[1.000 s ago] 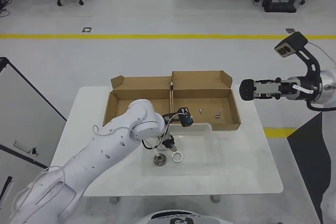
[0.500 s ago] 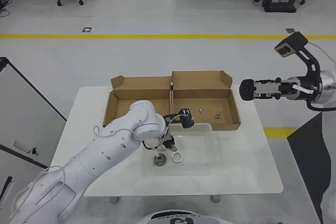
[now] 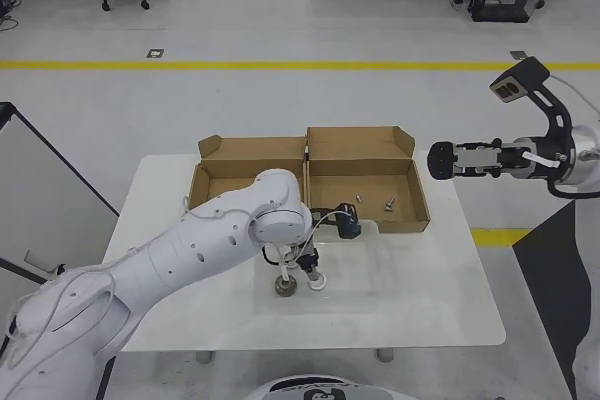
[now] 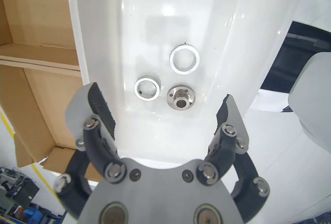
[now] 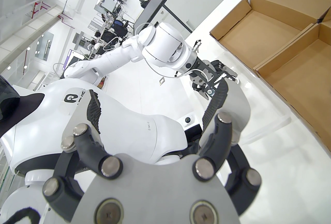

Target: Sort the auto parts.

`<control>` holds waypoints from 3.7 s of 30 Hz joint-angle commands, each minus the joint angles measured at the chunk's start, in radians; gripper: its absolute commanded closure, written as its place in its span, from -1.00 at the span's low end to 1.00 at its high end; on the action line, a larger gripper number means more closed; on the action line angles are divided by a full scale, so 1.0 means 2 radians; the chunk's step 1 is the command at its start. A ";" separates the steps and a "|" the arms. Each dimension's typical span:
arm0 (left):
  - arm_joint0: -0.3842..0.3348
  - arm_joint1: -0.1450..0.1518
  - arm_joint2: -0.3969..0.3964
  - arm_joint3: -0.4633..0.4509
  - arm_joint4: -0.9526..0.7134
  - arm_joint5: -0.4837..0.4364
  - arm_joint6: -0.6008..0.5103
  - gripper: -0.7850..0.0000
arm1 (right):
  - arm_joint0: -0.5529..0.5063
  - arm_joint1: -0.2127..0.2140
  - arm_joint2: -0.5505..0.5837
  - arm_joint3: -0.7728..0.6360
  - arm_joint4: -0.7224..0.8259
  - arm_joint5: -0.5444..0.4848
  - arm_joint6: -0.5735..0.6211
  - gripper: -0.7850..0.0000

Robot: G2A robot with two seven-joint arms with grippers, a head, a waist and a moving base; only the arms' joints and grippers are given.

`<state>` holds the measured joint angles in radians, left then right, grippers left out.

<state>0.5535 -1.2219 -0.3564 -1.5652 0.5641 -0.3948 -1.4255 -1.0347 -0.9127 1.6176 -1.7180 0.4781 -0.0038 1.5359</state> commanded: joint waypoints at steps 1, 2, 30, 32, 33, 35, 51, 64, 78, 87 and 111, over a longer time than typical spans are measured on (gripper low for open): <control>-0.012 -0.001 0.010 0.004 -0.006 -0.004 0.004 -1.00 | 0.000 0.000 0.000 0.000 0.000 0.000 0.000 -1.00; -0.016 -0.001 0.014 0.006 -0.007 -0.004 0.005 -1.00 | 0.000 0.000 0.000 0.000 0.000 0.000 0.000 -1.00; -0.038 -0.038 0.088 0.061 -0.006 -0.033 0.034 0.09 | 0.000 0.000 0.000 0.000 0.000 0.000 0.000 -1.00; -0.038 -0.043 0.093 0.070 -0.006 -0.037 0.037 0.12 | 0.000 0.000 0.000 0.000 0.000 0.000 0.000 -1.00; -0.037 -0.045 0.093 0.074 -0.007 -0.040 0.040 0.11 | 0.000 0.000 0.000 0.000 0.000 0.000 0.000 -1.00; -0.031 -0.050 0.093 0.082 -0.003 -0.044 0.044 0.11 | 0.000 0.000 0.000 0.000 0.000 0.000 0.000 -1.00; -0.004 -0.076 0.093 0.133 0.020 -0.056 0.056 0.11 | 0.000 0.000 0.000 0.000 0.000 0.000 0.000 -1.00; 0.000 -0.083 0.093 0.150 0.029 -0.053 0.053 0.16 | 0.000 0.000 0.000 0.000 0.000 0.000 0.000 -1.00; 0.003 -0.082 0.093 0.158 0.031 -0.056 0.056 0.18 | 0.000 0.000 0.000 0.000 0.000 0.000 0.000 -1.00; 0.002 -0.086 0.093 0.167 0.031 -0.060 0.060 0.16 | 0.000 0.000 0.000 0.000 0.000 0.000 0.000 -1.00; 0.007 -0.100 0.093 0.192 0.041 -0.065 0.065 1.00 | 0.000 0.000 0.000 0.000 0.000 0.000 0.000 -1.00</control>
<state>0.5694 -1.4211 -0.1699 -1.1813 0.6474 -0.5244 -1.2958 -1.0347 -0.9126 1.6176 -1.7180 0.4781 -0.0038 1.5359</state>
